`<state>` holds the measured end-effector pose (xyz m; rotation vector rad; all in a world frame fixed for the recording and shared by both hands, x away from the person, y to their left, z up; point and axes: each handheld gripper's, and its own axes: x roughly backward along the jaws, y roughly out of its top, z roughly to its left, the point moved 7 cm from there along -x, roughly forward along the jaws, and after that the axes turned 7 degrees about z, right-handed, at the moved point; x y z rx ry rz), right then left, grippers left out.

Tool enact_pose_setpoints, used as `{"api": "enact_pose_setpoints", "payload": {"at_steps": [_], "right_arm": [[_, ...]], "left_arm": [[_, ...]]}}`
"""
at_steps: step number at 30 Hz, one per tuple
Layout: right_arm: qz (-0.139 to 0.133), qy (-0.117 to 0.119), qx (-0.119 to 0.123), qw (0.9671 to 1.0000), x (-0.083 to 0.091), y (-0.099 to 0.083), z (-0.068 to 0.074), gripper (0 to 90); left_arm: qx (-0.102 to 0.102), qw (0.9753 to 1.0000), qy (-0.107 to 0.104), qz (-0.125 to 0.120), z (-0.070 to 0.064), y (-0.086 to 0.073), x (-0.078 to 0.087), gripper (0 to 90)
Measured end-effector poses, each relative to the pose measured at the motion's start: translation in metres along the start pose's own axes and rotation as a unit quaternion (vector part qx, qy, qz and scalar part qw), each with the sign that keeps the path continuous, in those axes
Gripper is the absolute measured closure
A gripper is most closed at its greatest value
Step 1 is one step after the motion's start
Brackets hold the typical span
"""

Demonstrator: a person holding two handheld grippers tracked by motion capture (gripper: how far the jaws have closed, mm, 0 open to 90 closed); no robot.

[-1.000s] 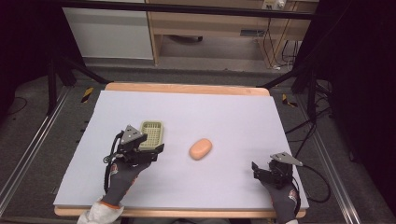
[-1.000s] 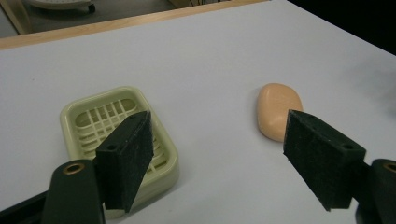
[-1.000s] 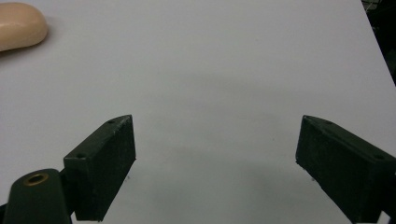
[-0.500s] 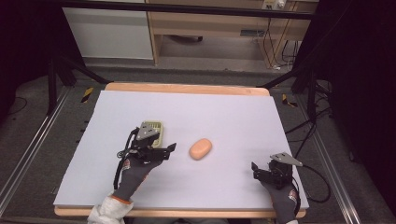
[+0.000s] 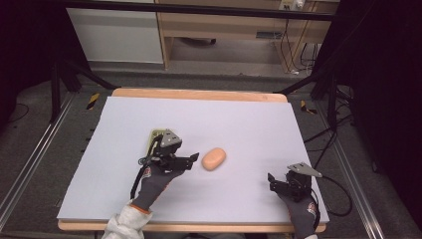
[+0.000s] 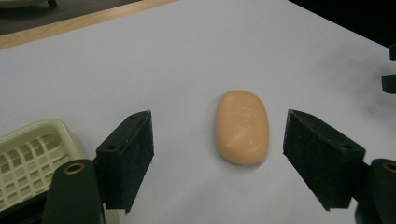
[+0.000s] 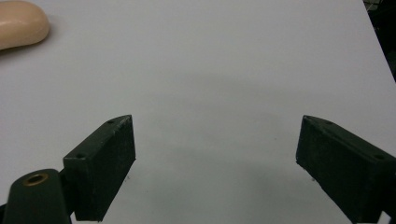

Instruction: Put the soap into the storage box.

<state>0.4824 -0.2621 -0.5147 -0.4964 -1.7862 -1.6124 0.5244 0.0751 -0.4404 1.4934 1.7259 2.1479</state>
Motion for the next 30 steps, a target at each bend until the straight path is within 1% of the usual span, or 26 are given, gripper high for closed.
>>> {"api": "enact_pose_setpoints", "payload": {"at_steps": [1, 2, 5, 7, 10, 16, 24, 30], "right_arm": [[0.000, -0.001, 0.002, 1.0000, 0.000, 0.000, 0.000, 12.1], [0.001, 0.001, 0.000, 1.0000, 0.000, 0.000, 0.000, 12.1], [0.002, 0.001, 0.002, 1.0000, 0.000, 0.000, 0.000, 12.1], [0.001, -0.001, 0.003, 1.0000, 0.000, 0.000, 0.000, 12.0], [0.000, -0.001, 0.002, 1.0000, 0.000, 0.000, 0.000, 11.9], [0.000, -0.001, 0.002, 1.0000, 0.000, 0.000, 0.000, 11.9], [0.001, -0.001, 0.000, 1.0000, -0.001, 0.000, 0.000, 11.9], [0.002, 0.001, -0.001, 1.0000, -0.001, 0.000, 0.000, 11.9]], "left_arm": [[-0.003, 1.0000, -0.001, 0.002, -0.001, 0.000, -0.001, 23.6], [-0.003, 1.0000, -0.006, 0.003, -0.002, 0.002, -0.005, 23.6], [-0.004, 0.9999, -0.009, 0.004, -0.004, 0.003, -0.008, 23.6], [-0.009, 0.9999, -0.010, 0.010, -0.005, 0.003, -0.012, 23.6], [-0.008, 0.9998, -0.015, 0.010, -0.007, 0.005, -0.017, 23.6], [-0.017, 0.9994, -0.022, 0.021, -0.010, 0.005, -0.025, 23.6], [-0.020, 0.9988, -0.026, 0.036, -0.013, 0.004, -0.036, 23.3], [-0.031, 0.9981, -0.020, 0.048, -0.016, 0.005, -0.045, 22.6]]}}
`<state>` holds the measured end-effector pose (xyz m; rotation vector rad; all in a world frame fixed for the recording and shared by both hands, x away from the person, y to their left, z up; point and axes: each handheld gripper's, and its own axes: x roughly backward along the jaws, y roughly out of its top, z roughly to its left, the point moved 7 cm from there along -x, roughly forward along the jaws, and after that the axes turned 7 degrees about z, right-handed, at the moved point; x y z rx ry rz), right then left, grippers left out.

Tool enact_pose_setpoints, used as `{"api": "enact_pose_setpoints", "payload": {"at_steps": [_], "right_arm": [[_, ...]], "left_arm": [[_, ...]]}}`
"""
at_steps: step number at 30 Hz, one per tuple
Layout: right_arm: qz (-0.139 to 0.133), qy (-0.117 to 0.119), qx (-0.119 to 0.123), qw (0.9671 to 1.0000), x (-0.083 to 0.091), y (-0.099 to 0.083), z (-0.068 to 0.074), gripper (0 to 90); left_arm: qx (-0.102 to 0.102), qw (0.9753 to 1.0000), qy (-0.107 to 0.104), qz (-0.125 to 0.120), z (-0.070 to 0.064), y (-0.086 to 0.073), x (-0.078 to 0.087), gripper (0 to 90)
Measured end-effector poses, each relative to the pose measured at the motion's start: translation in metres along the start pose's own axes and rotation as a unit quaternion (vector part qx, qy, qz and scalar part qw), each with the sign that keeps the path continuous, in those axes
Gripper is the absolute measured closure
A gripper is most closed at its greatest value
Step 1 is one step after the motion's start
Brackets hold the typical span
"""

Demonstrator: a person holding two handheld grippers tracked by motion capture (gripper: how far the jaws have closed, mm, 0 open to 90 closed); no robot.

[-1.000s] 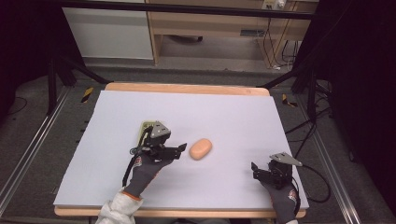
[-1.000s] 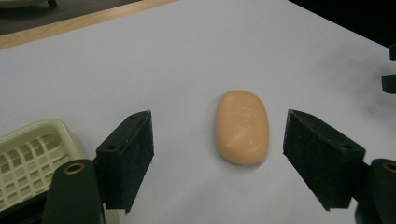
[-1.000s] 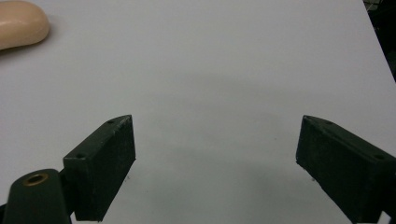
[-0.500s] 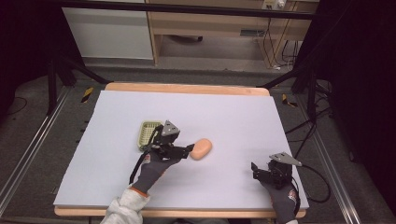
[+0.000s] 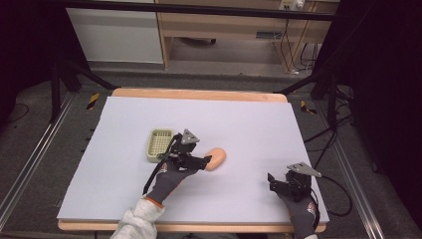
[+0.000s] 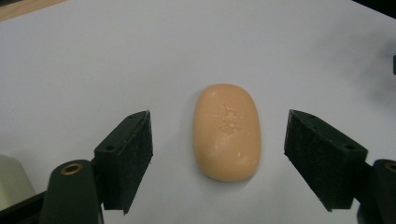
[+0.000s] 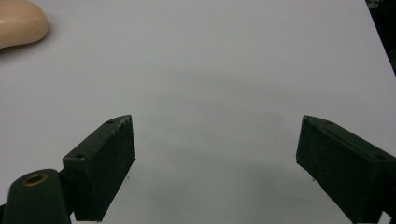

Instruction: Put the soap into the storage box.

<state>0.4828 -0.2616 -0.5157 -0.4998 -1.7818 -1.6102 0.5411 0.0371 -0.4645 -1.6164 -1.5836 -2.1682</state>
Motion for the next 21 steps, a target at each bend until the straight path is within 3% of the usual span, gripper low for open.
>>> {"api": "enact_pose_setpoints", "payload": {"at_steps": [21], "right_arm": [[0.002, 0.001, 0.000, 1.0000, -0.001, 0.000, 0.000, 11.9]], "left_arm": [[-0.012, 0.9990, 0.001, 0.043, -0.007, 0.004, -0.035, 22.6]]}}
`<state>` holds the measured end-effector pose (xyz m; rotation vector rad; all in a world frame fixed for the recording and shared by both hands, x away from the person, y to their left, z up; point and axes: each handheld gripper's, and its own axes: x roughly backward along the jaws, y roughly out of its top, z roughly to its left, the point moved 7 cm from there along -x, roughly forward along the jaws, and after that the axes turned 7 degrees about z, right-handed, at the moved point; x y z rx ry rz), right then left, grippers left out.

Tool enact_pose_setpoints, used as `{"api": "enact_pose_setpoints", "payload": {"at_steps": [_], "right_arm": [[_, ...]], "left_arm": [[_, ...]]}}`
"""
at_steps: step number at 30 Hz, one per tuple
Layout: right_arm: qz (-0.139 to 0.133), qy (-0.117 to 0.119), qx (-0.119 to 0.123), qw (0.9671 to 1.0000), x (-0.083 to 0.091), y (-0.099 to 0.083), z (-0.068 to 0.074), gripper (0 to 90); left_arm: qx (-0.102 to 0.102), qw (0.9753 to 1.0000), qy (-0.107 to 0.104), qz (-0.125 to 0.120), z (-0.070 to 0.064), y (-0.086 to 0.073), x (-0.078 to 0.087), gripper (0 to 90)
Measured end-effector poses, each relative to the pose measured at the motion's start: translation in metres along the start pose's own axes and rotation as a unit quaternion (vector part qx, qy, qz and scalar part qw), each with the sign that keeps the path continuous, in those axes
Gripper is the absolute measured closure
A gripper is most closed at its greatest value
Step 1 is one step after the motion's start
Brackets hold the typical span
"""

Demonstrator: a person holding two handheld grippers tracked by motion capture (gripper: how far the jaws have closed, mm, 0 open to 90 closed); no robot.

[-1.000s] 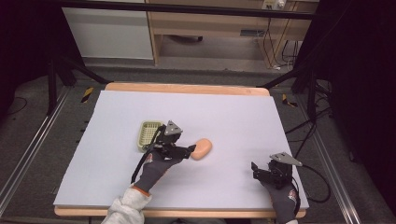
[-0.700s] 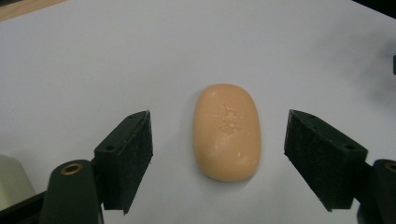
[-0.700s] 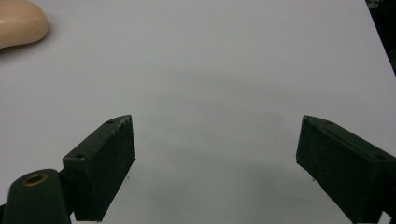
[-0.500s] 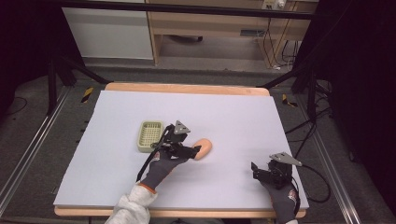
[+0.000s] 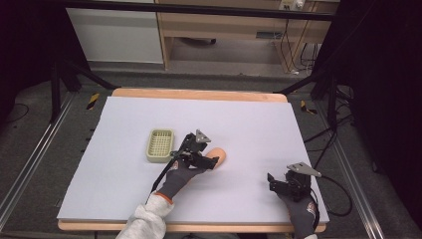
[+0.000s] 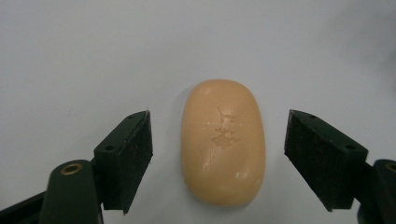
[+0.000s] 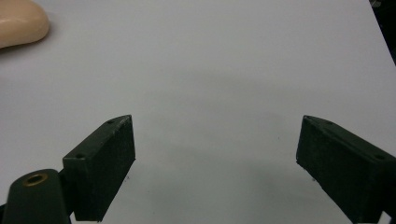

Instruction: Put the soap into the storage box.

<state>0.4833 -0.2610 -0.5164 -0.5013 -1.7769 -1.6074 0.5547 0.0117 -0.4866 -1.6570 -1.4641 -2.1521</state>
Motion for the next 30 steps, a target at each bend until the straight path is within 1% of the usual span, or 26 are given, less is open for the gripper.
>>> {"api": "enact_pose_setpoints", "payload": {"at_steps": [2, 5, 8, 9, 13, 15, 17, 21, 25, 26, 30], "right_arm": [[0.001, 0.000, 0.001, 1.0000, 0.000, 0.000, 0.000, 11.9], [0.001, 0.001, -0.001, 1.0000, -0.001, 0.000, 0.001, 11.9], [0.002, 0.001, 0.002, 1.0000, -0.001, 0.000, 0.000, 11.9], [0.002, 0.002, 0.003, 1.0000, -0.001, 0.000, 0.000, 11.9], [0.004, 0.003, -0.001, 1.0000, -0.002, -0.001, 0.001, 11.9], [0.006, 0.003, 0.001, 1.0000, -0.002, -0.001, 0.001, 11.7], [0.007, 0.003, 0.000, 1.0000, -0.002, -0.001, 0.000, 11.6], [0.006, 0.003, -0.001, 1.0000, -0.002, -0.001, 0.000, 11.6], [0.008, 0.005, 0.000, 1.0000, -0.003, -0.002, 0.001, 11.6], [0.008, 0.004, 0.001, 1.0000, -0.003, -0.001, 0.001, 11.6], [0.007, 0.004, 0.000, 1.0000, -0.002, -0.001, 0.001, 11.6]], "left_arm": [[0.002, 1.0000, -0.002, 0.003, -0.001, 0.000, -0.003, 22.5], [-0.002, 1.0000, -0.002, 0.007, -0.002, 0.001, -0.006, 22.5], [0.000, 1.0000, -0.004, 0.008, -0.003, 0.001, -0.009, 22.6], [-0.003, 0.9999, -0.002, 0.010, -0.003, 0.001, -0.010, 22.6], [-0.006, 0.9998, 0.000, 0.017, -0.004, 0.001, -0.016, 22.6], [-0.007, 0.9998, 0.000, 0.020, -0.004, 0.001, -0.019, 22.7], [-0.005, 0.9997, 0.000, 0.022, -0.005, 0.001, -0.025, 22.6], [-0.007, 0.9995, -0.002, 0.030, -0.006, 0.000, -0.029, 22.7], [-0.015, 0.9989, 0.008, 0.044, -0.006, -0.003, -0.035, 22.7], [-0.010, 0.9990, 0.008, 0.043, -0.006, -0.003, -0.037, 22.7], [-0.011, 0.9987, 0.009, 0.048, -0.004, -0.004, -0.039, 23.9]]}}
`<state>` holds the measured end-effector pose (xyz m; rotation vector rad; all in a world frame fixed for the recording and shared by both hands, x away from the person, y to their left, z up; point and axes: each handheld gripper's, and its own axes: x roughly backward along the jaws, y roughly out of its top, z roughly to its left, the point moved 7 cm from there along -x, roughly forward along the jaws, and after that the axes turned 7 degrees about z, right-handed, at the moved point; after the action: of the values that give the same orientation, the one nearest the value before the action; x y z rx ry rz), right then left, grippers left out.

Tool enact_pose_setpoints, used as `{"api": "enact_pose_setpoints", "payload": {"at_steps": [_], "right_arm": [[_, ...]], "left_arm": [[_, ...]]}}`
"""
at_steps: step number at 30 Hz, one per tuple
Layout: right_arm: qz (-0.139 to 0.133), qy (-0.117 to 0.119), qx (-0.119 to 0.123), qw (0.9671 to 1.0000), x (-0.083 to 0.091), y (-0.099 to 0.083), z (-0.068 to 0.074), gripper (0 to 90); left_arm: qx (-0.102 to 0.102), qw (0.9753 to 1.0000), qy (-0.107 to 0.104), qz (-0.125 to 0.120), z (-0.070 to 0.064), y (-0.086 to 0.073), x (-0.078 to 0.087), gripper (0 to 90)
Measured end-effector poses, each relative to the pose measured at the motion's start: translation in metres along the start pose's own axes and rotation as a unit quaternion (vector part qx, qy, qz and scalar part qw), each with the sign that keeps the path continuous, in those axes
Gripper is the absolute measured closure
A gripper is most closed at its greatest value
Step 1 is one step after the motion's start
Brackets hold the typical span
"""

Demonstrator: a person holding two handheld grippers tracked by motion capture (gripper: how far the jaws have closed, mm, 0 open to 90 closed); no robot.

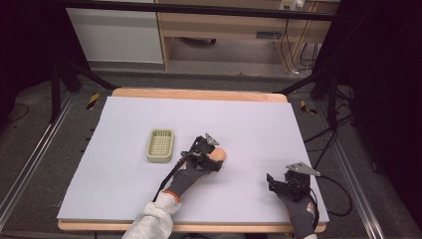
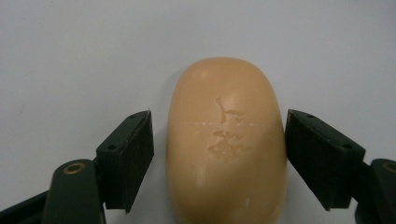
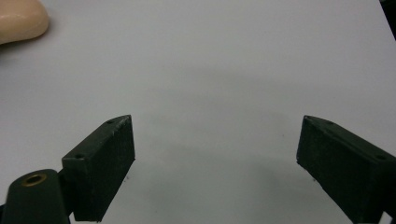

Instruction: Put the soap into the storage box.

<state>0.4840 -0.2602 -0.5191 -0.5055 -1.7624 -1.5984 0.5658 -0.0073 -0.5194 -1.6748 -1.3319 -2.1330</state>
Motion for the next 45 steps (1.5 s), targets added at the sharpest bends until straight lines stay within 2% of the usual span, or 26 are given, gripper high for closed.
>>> {"api": "enact_pose_setpoints", "payload": {"at_steps": [1, 8, 15, 24, 32, 37, 39, 45], "right_arm": [[0.001, 0.000, 0.002, 1.0000, 0.000, 0.000, 0.000, 11.6], [0.003, -0.001, 0.002, 1.0000, -0.001, 0.000, 0.000, 11.6], [0.003, -0.001, 0.002, 1.0000, -0.001, 0.000, 0.000, 11.6], [0.003, -0.002, 0.003, 1.0000, -0.001, 0.000, 0.001, 11.6], [0.003, -0.002, 0.002, 1.0000, -0.001, 0.000, 0.000, 11.6], [0.002, -0.001, 0.003, 1.0000, 0.000, 0.000, 0.000, 11.6], [0.002, -0.002, 0.002, 1.0000, 0.000, 0.000, 0.000, 11.6], [0.002, -0.003, 0.002, 1.0000, 0.000, 0.000, 0.000, 11.6]], "left_arm": [[0.001, 1.0000, -0.006, 0.002, 0.000, 0.000, 0.000, 24.7], [-0.002, 0.9999, -0.009, 0.010, 0.000, -0.002, -0.005, 27.3], [0.000, 0.9999, -0.012, 0.008, -0.001, -0.001, -0.006, 30.7], [-0.007, 0.9998, -0.011, 0.017, -0.001, 0.000, -0.006, 31.4], [-0.008, 0.9998, -0.014, 0.016, 0.000, 0.000, -0.006, 31.7], [-0.004, 0.9998, -0.019, 0.002, 0.001, 0.002, 0.005, 31.7], [-0.003, 0.9997, -0.023, -0.008, 0.002, 0.003, 0.017, 31.7], [0.001, 0.9995, -0.022, -0.023, 0.004, 0.002, 0.035, 31.7]]}}
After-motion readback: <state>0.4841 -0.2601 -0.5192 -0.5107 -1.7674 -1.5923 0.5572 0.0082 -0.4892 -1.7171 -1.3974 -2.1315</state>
